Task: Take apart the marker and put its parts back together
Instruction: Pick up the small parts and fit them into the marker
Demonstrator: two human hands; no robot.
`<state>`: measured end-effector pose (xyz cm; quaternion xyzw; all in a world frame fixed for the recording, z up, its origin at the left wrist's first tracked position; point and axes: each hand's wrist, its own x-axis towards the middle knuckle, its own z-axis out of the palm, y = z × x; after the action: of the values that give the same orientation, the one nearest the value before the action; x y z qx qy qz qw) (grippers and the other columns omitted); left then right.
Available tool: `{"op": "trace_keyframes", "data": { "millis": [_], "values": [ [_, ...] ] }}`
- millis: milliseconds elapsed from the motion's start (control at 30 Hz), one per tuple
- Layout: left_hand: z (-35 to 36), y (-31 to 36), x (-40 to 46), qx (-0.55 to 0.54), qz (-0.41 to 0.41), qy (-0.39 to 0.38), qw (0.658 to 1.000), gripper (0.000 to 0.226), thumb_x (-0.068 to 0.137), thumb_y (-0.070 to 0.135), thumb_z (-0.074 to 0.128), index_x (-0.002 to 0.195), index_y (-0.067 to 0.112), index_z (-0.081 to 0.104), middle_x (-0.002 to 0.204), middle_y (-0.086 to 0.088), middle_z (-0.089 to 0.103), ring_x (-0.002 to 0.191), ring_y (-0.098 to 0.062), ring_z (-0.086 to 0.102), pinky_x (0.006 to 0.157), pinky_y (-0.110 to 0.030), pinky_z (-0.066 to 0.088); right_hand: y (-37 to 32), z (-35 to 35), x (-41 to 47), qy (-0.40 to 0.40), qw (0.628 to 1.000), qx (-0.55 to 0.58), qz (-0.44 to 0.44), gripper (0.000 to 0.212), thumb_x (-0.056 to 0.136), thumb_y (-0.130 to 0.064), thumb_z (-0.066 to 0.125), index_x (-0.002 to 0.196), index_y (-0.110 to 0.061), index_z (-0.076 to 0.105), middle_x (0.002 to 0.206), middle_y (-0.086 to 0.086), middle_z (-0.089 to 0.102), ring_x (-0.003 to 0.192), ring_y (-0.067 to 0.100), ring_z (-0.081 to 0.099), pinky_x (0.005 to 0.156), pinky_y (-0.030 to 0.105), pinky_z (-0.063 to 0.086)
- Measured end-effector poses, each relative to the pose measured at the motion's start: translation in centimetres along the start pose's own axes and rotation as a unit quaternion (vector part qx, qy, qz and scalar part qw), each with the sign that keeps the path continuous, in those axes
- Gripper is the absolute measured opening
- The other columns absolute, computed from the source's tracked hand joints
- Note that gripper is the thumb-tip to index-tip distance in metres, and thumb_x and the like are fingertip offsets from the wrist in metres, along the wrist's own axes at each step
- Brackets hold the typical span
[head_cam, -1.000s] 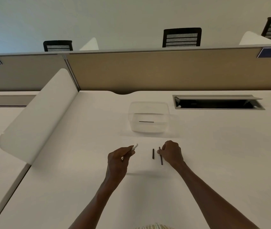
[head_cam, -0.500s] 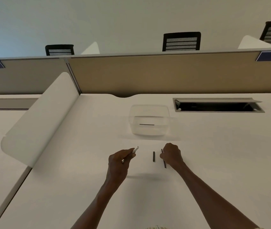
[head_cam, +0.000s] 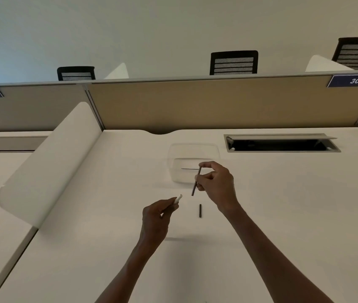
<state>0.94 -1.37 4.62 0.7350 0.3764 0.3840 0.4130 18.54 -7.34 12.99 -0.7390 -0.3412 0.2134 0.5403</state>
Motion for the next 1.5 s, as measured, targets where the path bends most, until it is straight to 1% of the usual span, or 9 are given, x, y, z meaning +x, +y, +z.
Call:
{"op": "trace_keyframes", "data": {
  "millis": [167, 433, 600, 867, 967, 1067, 1133, 1267, 1500],
  "values": [
    [0.2, 0.6, -0.1, -0.031, -0.006, -0.008, 0.999, 0.028, 0.084, 0.003, 0.073, 0.103, 0.023, 0.077, 0.090, 0.019, 0.076, 0.086, -0.006, 0.071, 0.076, -0.021, 0.055, -0.8, 1.1, -0.7, 0.001, 1.000, 0.002, -0.022, 0.029, 0.079, -0.011, 0.069, 0.106, -0.020, 0.066, 0.061, -0.001, 0.072, 0.056, 0.008, 0.069, 0.071, 0.031, 0.059],
    [0.2, 1.3, 0.0, -0.051, -0.010, -0.019, 0.998, 0.027, 0.084, 0.000, 0.072, 0.102, 0.019, 0.077, 0.092, 0.017, 0.076, 0.089, -0.005, 0.072, 0.079, -0.017, 0.053, -1.1, 1.3, -0.9, 0.022, 0.999, 0.006, -0.033, 0.030, 0.082, -0.011, 0.069, 0.110, -0.019, 0.064, 0.065, -0.002, 0.072, 0.055, 0.007, 0.069, 0.069, 0.030, 0.059],
    [0.4, 2.0, -0.1, -0.070, -0.033, -0.019, 0.997, 0.023, 0.084, 0.001, 0.073, 0.102, 0.014, 0.077, 0.091, 0.015, 0.077, 0.089, -0.003, 0.072, 0.076, -0.013, 0.051, -1.0, 1.3, -0.9, 0.022, 0.998, 0.005, -0.050, 0.031, 0.082, -0.009, 0.069, 0.110, -0.020, 0.065, 0.066, -0.002, 0.072, 0.057, 0.008, 0.069, 0.069, 0.034, 0.060],
    [0.3, 2.7, 0.0, -0.079, -0.078, -0.016, 0.994, 0.016, 0.085, 0.008, 0.072, 0.100, 0.012, 0.078, 0.087, 0.009, 0.078, 0.083, -0.004, 0.072, 0.073, -0.015, 0.051, -0.9, 1.5, -1.6, 0.021, 0.985, 0.007, -0.170, 0.032, 0.084, -0.006, 0.071, 0.113, -0.019, 0.064, 0.074, -0.003, 0.072, 0.068, 0.008, 0.069, 0.068, 0.027, 0.060],
    [0.3, 3.1, 0.2, -0.100, -0.105, -0.013, 0.989, 0.015, 0.087, 0.010, 0.071, 0.100, 0.011, 0.078, 0.087, 0.006, 0.078, 0.086, -0.006, 0.073, 0.078, -0.020, 0.053, -0.9, 1.7, -1.8, 0.015, 0.980, 0.005, -0.201, 0.031, 0.083, -0.005, 0.072, 0.111, -0.016, 0.065, 0.076, -0.002, 0.073, 0.072, 0.007, 0.069, 0.068, 0.023, 0.059],
    [0.1, 3.6, 0.3, -0.112, -0.116, -0.002, 0.987, 0.013, 0.088, 0.015, 0.070, 0.097, 0.016, 0.079, 0.081, 0.003, 0.078, 0.079, -0.006, 0.070, 0.072, -0.013, 0.050, -0.8, 1.9, -1.8, 0.009, 0.975, 0.006, -0.220, 0.024, 0.084, -0.007, 0.072, 0.107, -0.015, 0.067, 0.077, -0.003, 0.073, 0.073, 0.007, 0.070, 0.070, 0.027, 0.059],
    [0.0, 3.9, 0.5, -0.115, -0.117, 0.006, 0.986, 0.012, 0.089, 0.017, 0.069, 0.094, 0.018, 0.079, 0.081, -0.001, 0.077, 0.074, -0.009, 0.067, 0.066, -0.010, 0.047, -0.6, 1.9, -1.8, 0.003, 0.975, 0.009, -0.222, 0.023, 0.087, -0.011, 0.070, 0.109, -0.015, 0.068, 0.076, -0.004, 0.072, 0.072, 0.006, 0.070, 0.069, 0.029, 0.060],
    [-0.2, 4.4, 0.6, -0.153, -0.131, 0.020, 0.979, 0.011, 0.089, 0.010, 0.069, 0.093, 0.011, 0.079, 0.084, -0.008, 0.077, 0.074, -0.011, 0.064, 0.065, -0.010, 0.048, -0.1, 1.9, -1.6, 0.018, 0.981, 0.032, -0.190, 0.026, 0.093, -0.016, 0.062, 0.118, -0.017, 0.064, 0.079, -0.002, 0.073, 0.071, 0.007, 0.070, 0.067, 0.026, 0.058],
    [-0.3, 5.0, 0.4, -0.160, -0.136, 0.028, 0.977, 0.010, 0.089, 0.009, 0.069, 0.093, 0.006, 0.078, 0.086, -0.011, 0.076, 0.070, -0.001, 0.064, 0.062, -0.006, 0.044, 2.5, 1.5, -0.7, 0.033, 0.986, -0.027, -0.158, 0.011, 0.093, -0.016, 0.060, 0.092, -0.014, 0.070, 0.071, -0.005, 0.069, 0.064, 0.010, 0.066, 0.062, 0.028, 0.056]
  ]
}}
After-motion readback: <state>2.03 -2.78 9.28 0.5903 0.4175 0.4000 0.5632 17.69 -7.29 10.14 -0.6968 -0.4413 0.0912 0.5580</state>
